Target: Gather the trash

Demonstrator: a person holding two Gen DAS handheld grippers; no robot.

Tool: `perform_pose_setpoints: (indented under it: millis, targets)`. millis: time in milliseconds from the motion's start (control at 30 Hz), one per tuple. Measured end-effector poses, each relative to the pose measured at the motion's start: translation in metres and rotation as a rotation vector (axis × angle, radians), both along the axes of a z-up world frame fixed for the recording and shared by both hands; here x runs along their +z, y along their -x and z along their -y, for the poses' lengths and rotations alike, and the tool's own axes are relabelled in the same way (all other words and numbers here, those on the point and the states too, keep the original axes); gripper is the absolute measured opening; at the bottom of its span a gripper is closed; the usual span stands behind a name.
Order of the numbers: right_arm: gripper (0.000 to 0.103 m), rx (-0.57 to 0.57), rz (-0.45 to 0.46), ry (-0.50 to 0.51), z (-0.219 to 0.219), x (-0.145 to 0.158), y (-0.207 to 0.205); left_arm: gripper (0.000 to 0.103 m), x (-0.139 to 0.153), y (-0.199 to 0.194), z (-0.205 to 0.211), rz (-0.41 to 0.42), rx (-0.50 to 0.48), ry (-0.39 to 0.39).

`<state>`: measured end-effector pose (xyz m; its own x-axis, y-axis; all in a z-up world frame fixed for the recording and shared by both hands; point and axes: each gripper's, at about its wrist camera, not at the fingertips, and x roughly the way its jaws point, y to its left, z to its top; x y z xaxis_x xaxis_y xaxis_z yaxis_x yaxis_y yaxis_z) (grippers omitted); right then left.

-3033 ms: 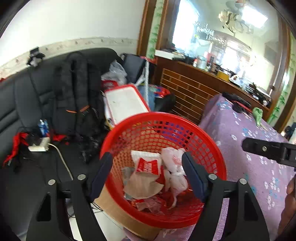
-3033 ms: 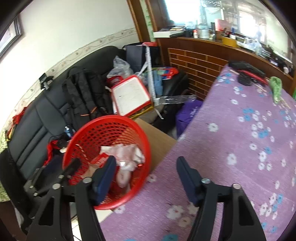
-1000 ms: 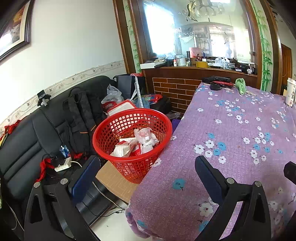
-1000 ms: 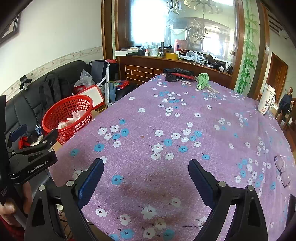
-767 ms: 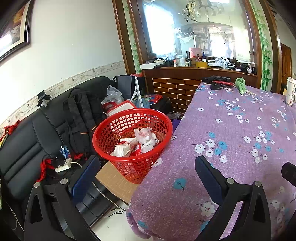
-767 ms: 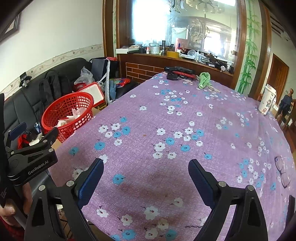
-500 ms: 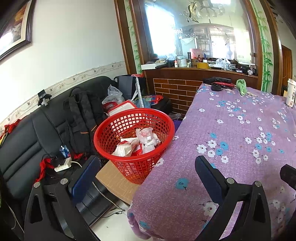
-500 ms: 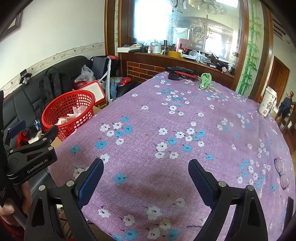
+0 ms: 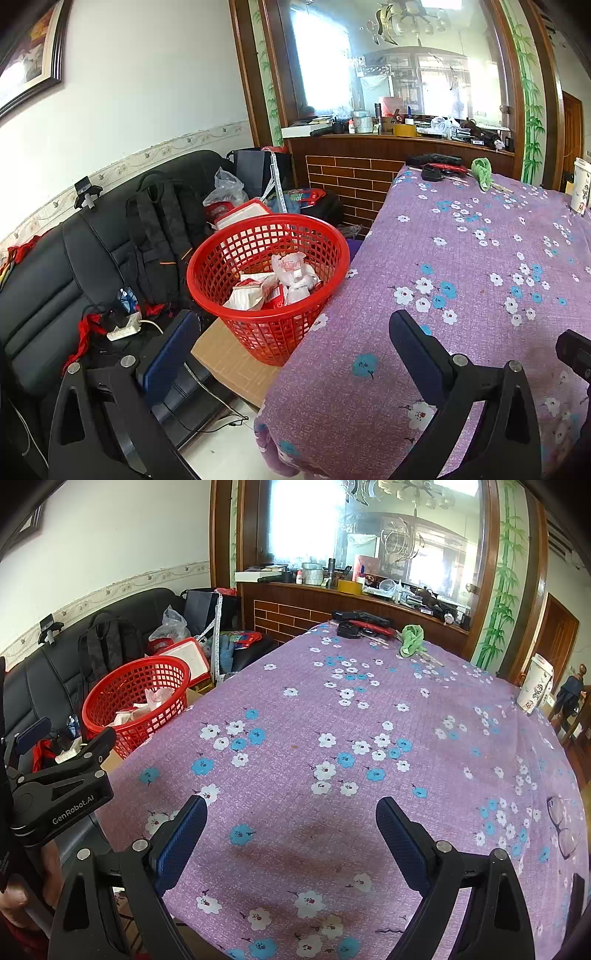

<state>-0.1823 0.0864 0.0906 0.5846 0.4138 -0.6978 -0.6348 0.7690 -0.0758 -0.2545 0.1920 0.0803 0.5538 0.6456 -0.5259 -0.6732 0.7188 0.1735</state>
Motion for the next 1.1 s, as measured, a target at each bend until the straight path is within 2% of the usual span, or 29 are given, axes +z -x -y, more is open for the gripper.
perform_pose_setpoints:
  millis: [1100]
  targets:
    - [0.095, 0.0, -0.019, 0.015, 0.0023, -0.0043, -0.0029, 0.102, -0.0086, -0.0022, 0.0007, -0.003, -0.007, 0.007]
